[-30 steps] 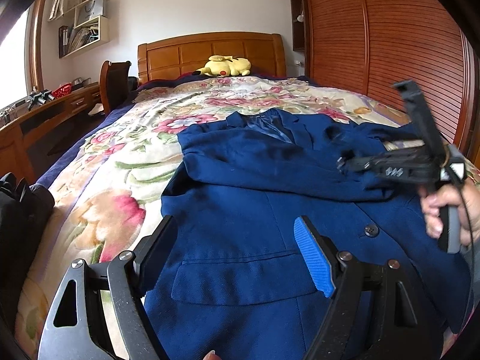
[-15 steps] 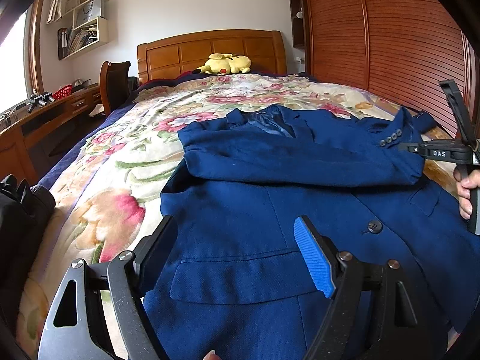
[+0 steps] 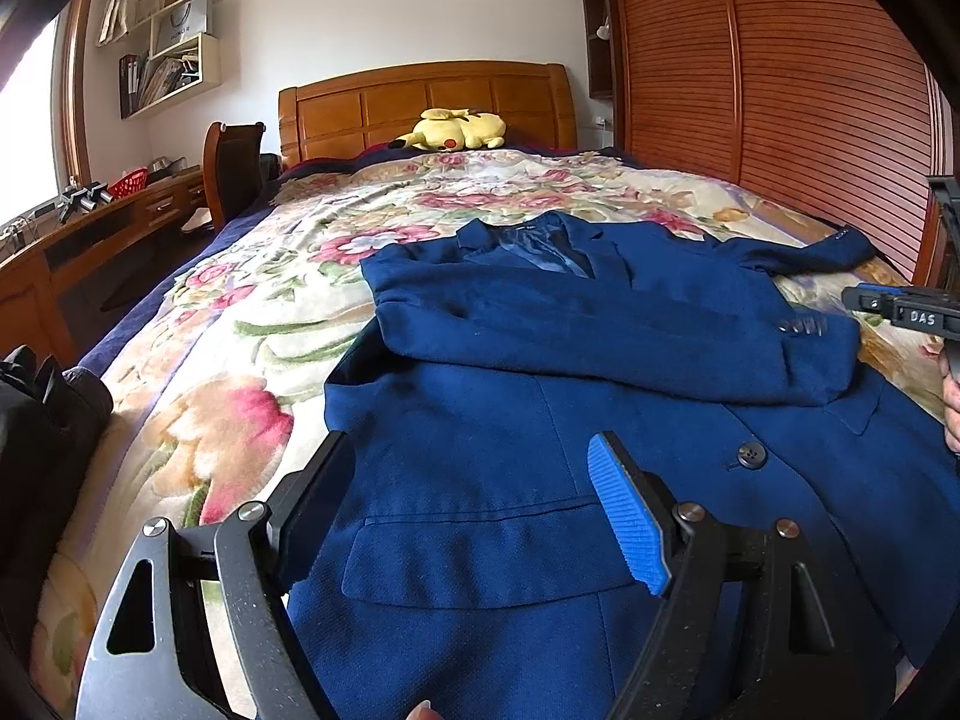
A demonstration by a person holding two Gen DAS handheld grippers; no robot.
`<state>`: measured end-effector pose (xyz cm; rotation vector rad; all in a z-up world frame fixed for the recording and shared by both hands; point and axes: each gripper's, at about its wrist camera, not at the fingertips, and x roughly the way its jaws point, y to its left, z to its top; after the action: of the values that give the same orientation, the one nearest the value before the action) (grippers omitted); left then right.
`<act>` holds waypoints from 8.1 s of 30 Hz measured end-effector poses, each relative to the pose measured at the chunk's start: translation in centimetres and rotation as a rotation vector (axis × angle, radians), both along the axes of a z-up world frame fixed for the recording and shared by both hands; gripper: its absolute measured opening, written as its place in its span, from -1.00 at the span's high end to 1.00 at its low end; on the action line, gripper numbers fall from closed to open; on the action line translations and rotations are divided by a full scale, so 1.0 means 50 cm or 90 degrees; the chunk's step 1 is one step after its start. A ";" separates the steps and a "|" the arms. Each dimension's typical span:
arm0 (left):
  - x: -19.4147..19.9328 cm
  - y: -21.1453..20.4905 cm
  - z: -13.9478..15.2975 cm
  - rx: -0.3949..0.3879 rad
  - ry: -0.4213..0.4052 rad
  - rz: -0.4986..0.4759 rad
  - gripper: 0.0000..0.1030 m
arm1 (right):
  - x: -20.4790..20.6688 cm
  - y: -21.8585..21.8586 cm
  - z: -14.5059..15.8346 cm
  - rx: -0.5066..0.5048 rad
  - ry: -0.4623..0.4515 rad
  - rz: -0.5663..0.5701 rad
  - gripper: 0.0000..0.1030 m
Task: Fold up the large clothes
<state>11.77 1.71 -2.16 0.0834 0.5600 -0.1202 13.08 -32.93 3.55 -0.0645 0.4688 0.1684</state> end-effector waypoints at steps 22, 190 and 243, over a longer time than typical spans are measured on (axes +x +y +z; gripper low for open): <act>-0.095 -0.058 0.106 0.016 -0.050 -0.023 -0.57 | -0.158 -0.033 0.013 -0.003 -0.040 0.035 0.04; -0.097 -0.016 0.097 0.020 0.004 -0.079 -0.57 | -0.170 0.178 0.055 -0.064 -0.004 0.079 -0.18; 0.058 -0.069 0.072 0.042 0.059 -0.077 0.13 | -0.207 0.090 -0.027 -0.078 -0.007 0.020 -0.18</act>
<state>14.68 -1.72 1.42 0.1763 0.6513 -0.2236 2.75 -28.41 2.18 -0.1932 0.4665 0.1696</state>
